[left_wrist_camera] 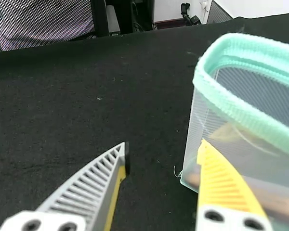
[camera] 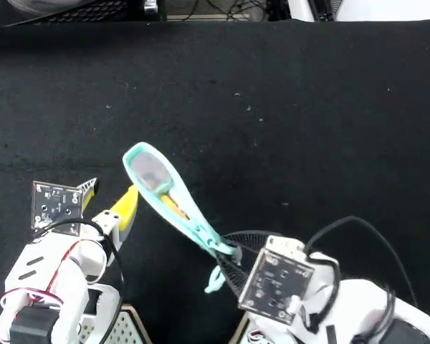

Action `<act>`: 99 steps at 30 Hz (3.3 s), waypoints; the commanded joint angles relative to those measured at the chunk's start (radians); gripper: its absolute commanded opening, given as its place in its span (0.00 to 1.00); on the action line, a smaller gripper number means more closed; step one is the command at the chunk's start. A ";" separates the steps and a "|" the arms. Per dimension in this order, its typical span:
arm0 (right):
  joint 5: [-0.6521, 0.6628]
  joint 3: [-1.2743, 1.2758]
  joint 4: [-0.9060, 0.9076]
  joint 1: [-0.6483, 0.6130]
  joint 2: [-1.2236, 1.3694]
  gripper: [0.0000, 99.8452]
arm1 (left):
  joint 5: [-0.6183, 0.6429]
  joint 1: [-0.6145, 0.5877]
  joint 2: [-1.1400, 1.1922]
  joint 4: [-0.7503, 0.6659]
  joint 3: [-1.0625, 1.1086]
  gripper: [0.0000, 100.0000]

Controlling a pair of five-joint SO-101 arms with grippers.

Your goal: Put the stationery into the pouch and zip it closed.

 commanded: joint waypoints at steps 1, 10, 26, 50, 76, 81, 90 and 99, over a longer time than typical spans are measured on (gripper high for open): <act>0.008 -0.045 0.000 0.011 0.015 0.01 | 0.005 0.010 0.003 -0.005 -0.007 0.25; 0.044 -0.045 -0.241 0.106 0.133 0.01 | 0.003 0.013 -0.005 0.021 0.031 0.25; 0.040 -0.182 -0.503 0.112 0.526 0.01 | -0.068 0.119 -0.005 0.080 -0.030 0.25; 0.044 -0.470 -0.394 -0.011 0.777 0.01 | 0.018 0.255 0.003 0.118 -0.197 0.25; 0.041 -0.547 -0.184 -0.012 0.776 0.01 | -0.028 0.105 0.066 -0.034 -0.127 0.21; 0.041 -0.542 -0.189 -0.012 0.776 0.01 | -0.101 0.127 0.052 -0.034 -0.125 0.03; 0.040 -0.542 -0.189 -0.012 0.776 0.01 | -0.094 0.176 0.035 -0.031 -0.117 0.03; 0.025 -0.550 -0.241 -0.011 0.776 0.01 | -0.100 0.176 0.035 0.017 -0.114 0.03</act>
